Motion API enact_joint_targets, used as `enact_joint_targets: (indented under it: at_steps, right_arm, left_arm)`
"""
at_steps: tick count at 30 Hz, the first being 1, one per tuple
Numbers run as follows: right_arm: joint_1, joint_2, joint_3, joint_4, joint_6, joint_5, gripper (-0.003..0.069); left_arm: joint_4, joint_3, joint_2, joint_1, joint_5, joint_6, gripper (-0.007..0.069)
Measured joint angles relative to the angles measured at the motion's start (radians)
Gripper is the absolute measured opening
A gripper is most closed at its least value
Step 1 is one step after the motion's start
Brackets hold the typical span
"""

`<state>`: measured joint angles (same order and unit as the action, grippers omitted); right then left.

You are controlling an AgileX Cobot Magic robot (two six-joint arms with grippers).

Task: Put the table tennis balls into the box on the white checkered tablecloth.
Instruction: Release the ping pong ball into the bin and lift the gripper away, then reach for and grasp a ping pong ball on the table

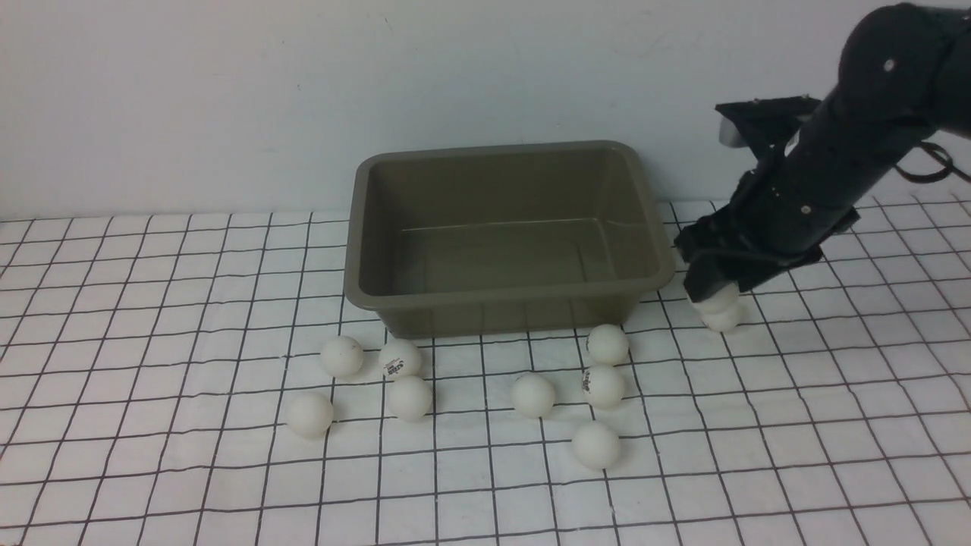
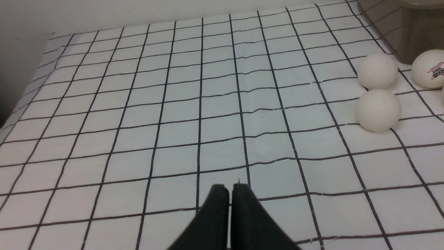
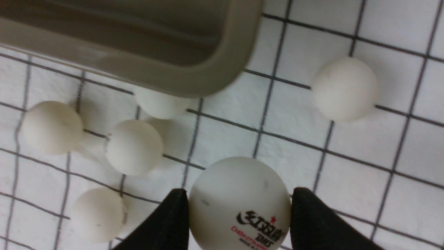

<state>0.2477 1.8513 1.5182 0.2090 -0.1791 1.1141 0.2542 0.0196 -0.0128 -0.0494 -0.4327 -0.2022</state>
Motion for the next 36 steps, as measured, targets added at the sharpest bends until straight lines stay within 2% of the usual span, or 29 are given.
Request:
enact_joint_targets:
  at_steps: [5, 12, 16, 19, 22, 23, 25, 28, 30, 33, 36]
  right_arm:
    - [0.093, 0.101, 0.206, 0.024, -0.019, -0.030, 0.0347]
    - [0.115, 0.274, 0.459, 0.005, -0.020, -0.019, 0.0347]
    - [0.115, 0.411, 0.643, -0.001, -0.044, 0.046, 0.0347]
    - [0.115, 0.464, 0.714, -0.001, -0.054, 0.082, 0.0379]
    - [0.115, 0.485, 0.742, -0.001, -0.054, 0.096, 0.0433]
    - [0.115, 0.493, 0.754, -0.001, -0.053, 0.108, 0.0482]
    - [0.115, 0.493, 0.776, -0.006, -0.049, 0.129, 0.0509]
    - [0.115, 0.476, 0.798, -0.043, -0.027, 0.134, 0.0517]
    - [0.115, 0.439, 0.800, -0.130, -0.002, 0.138, 0.0516]
    - [0.112, 0.407, 0.791, -0.181, 0.016, 0.138, 0.0516]
    - [0.068, 0.302, 0.714, -0.232, 0.054, 0.138, 0.0516]
  left_arm:
    - [0.000, 0.000, 0.000, 0.000, 0.000, 0.000, -0.0004]
    - [0.000, 0.000, 0.000, 0.000, 0.000, 0.000, -0.0004]
    - [0.000, 0.000, 0.000, 0.000, 0.000, 0.000, -0.0004]
    - [0.000, 0.000, 0.000, 0.000, 0.000, 0.000, -0.0004]
    - [0.000, 0.000, 0.000, 0.000, 0.000, 0.000, -0.0004]
    - [0.000, 0.000, 0.000, 0.000, 0.000, 0.000, -0.0004]
    - [0.000, 0.000, 0.000, 0.000, 0.000, 0.000, -0.0004]
    - [0.000, 0.000, 0.000, 0.000, 0.000, 0.000, -0.0004]
    - [0.000, 0.000, 0.000, 0.000, 0.000, 0.000, -0.0004]
    - [0.000, 0.000, 0.000, 0.000, 0.000, 0.000, -0.0004]
    - [0.000, 0.000, 0.000, 0.000, 0.000, 0.000, -0.0004]
